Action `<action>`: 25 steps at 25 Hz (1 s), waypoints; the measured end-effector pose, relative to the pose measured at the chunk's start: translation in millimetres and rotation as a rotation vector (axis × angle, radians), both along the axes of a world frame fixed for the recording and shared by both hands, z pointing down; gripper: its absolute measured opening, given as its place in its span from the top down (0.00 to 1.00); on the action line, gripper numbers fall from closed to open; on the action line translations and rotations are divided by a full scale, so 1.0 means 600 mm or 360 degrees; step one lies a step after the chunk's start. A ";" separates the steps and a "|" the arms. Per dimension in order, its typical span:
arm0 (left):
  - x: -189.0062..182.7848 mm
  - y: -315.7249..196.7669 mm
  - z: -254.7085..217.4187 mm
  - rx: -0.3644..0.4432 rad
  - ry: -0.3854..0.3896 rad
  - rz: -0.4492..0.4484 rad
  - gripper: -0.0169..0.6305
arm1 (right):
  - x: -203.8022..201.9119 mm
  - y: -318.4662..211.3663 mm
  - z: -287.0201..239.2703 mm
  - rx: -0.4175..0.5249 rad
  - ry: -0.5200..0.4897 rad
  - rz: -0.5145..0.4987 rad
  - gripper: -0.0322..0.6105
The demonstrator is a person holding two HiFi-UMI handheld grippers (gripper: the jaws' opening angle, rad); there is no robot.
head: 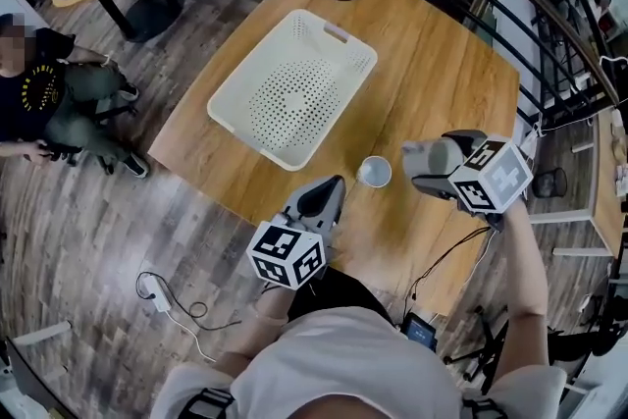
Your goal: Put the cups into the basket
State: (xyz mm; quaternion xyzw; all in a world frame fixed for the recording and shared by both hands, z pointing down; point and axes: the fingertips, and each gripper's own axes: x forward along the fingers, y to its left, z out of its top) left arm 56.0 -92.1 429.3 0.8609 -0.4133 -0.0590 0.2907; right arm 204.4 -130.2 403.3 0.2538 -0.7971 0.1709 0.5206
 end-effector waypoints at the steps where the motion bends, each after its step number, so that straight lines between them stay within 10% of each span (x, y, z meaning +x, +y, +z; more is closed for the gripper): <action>1: -0.005 -0.002 -0.003 0.0005 0.0000 -0.0013 0.96 | -0.009 -0.012 -0.007 0.0012 0.0007 -0.0026 0.31; 25: -0.220 -0.057 -0.011 0.0012 -0.0054 -0.0454 0.96 | -0.339 -0.174 0.021 -0.0041 -0.0016 -0.0569 0.31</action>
